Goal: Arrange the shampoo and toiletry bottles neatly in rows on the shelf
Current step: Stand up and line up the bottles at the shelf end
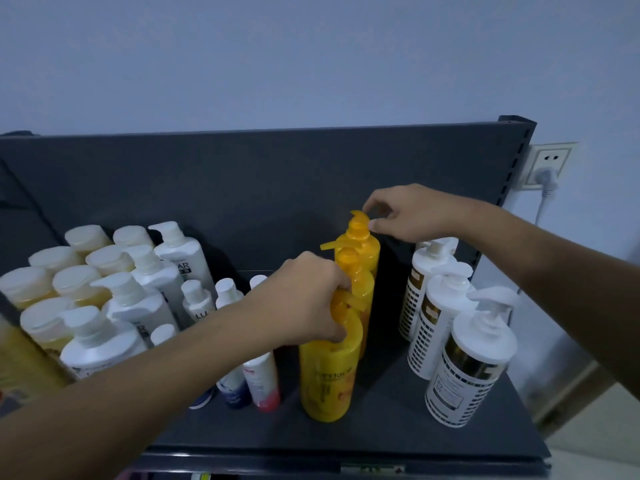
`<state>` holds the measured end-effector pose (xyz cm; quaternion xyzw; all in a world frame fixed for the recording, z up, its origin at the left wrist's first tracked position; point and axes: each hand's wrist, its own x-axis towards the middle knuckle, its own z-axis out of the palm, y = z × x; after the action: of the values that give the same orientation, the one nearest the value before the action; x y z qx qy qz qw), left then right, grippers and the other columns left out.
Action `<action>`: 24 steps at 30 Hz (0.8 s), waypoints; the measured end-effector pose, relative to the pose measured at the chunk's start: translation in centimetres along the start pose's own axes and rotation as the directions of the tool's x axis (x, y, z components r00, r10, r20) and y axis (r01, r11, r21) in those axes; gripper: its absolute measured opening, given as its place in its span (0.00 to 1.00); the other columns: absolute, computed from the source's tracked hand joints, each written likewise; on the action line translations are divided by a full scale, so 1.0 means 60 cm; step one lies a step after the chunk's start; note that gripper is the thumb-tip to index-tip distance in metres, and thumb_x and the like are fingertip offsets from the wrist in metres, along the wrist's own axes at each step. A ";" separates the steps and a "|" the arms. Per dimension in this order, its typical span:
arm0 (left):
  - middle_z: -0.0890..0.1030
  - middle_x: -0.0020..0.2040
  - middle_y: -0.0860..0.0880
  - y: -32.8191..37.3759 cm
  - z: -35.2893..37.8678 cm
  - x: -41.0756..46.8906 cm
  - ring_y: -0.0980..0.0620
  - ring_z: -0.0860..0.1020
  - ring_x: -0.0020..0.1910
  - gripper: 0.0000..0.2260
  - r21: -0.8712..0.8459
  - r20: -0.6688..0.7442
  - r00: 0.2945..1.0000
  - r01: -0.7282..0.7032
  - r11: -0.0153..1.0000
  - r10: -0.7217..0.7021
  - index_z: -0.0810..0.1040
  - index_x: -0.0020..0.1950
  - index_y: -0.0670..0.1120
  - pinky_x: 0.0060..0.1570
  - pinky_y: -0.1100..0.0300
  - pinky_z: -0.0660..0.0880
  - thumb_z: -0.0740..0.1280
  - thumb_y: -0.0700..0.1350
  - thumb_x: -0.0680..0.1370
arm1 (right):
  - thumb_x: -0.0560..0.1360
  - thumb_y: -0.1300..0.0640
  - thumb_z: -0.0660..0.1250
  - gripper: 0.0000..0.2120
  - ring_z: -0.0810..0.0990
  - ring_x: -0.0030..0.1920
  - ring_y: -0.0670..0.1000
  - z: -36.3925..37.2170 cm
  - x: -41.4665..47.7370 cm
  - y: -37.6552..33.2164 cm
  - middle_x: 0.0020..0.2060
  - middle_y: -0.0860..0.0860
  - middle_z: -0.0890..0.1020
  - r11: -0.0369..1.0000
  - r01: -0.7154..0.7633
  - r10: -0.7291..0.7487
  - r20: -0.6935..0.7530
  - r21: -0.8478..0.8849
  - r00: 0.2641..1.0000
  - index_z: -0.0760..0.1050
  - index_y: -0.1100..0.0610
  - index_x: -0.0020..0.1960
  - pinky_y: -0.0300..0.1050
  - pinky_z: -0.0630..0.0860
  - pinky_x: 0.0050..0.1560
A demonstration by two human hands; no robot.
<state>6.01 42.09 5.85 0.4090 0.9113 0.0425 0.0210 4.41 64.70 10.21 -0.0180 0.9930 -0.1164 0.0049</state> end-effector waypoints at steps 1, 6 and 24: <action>0.79 0.51 0.52 0.004 0.002 0.001 0.48 0.79 0.49 0.28 -0.023 -0.010 1.000 0.004 1.000 -0.005 0.79 0.67 0.55 0.41 0.56 0.79 0.77 0.58 0.68 | 0.81 0.45 0.65 0.20 0.78 0.62 0.52 0.000 -0.004 -0.002 0.65 0.50 0.79 1.000 0.010 -0.010 0.000 0.004 1.000 0.74 0.50 0.70 0.52 0.78 0.62; 0.79 0.51 0.51 0.020 0.007 0.006 0.48 0.80 0.48 0.26 -0.098 -0.036 0.999 -0.005 0.995 0.001 0.80 0.66 0.58 0.40 0.56 0.80 0.78 0.56 0.68 | 0.81 0.45 0.66 0.20 0.79 0.61 0.51 -0.003 -0.022 -0.011 0.63 0.49 0.80 0.999 0.030 -0.029 -0.038 0.013 0.999 0.74 0.50 0.70 0.49 0.79 0.59; 0.83 0.48 0.60 0.094 -0.035 0.040 0.62 0.81 0.50 0.19 -0.334 -0.267 0.955 -0.218 0.917 0.130 0.83 0.56 0.56 0.52 0.57 0.80 0.71 0.66 0.72 | 0.78 0.48 0.69 0.16 0.83 0.52 0.46 -0.034 -0.264 0.060 0.51 0.45 0.85 0.981 -0.179 0.187 -0.123 0.074 0.975 0.79 0.51 0.64 0.34 0.76 0.51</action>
<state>8.47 47.48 8.47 0.4701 0.8436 0.2589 -0.0184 20.10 69.27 11.43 0.0813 0.9846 -0.1473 -0.0484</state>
